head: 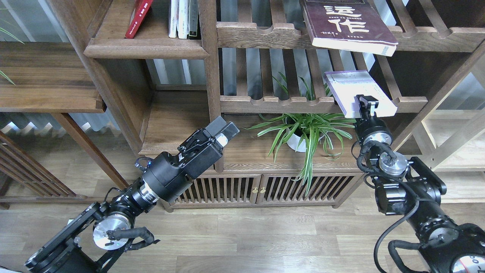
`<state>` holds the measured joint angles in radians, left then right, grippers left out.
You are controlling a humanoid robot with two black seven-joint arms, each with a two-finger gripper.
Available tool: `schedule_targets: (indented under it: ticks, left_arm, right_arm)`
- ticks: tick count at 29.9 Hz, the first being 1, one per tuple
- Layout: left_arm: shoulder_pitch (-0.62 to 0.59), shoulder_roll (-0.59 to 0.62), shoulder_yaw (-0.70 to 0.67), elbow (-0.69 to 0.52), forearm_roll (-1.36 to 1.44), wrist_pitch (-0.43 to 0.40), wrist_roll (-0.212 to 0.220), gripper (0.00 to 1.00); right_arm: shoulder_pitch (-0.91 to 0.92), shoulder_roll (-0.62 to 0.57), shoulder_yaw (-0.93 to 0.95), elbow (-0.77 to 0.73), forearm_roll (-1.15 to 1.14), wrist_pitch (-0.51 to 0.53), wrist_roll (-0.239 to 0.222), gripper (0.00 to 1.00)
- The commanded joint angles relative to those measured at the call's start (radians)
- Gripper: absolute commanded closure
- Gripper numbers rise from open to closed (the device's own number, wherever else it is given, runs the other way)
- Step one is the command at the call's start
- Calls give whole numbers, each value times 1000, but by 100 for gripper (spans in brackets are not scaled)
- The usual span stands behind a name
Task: Organize books on shelf
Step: 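Grasp the white book's bottom edge with the right gripper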
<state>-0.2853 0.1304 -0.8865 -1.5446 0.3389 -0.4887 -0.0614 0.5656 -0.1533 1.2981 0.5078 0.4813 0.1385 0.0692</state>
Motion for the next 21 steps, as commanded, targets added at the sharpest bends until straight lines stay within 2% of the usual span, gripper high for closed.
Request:
schedule_targets:
  ticks: [1, 4, 11, 18, 21]
  left_arm:
    - [0, 0, 1, 0, 0, 0, 0, 3]
    - [0, 0, 0, 0, 0, 0, 0, 3]
    - [2, 0, -8, 8, 2, 0, 0, 4]
    - [17, -6, -11, 29, -9, 0, -6, 4]
    - [41, -14, -9, 29, -30, 0, -11, 2]
  right_arm:
    - [0, 1, 9, 0, 0, 1, 0, 91]
    - [0, 1, 9, 0, 2, 3, 0, 96]
    - [-1, 1, 12, 5, 3, 4, 1, 96]
    - [-24, -5, 35, 37, 31, 105, 0, 96]
    - [-67, -17, 44, 96, 46, 131, -2, 96]
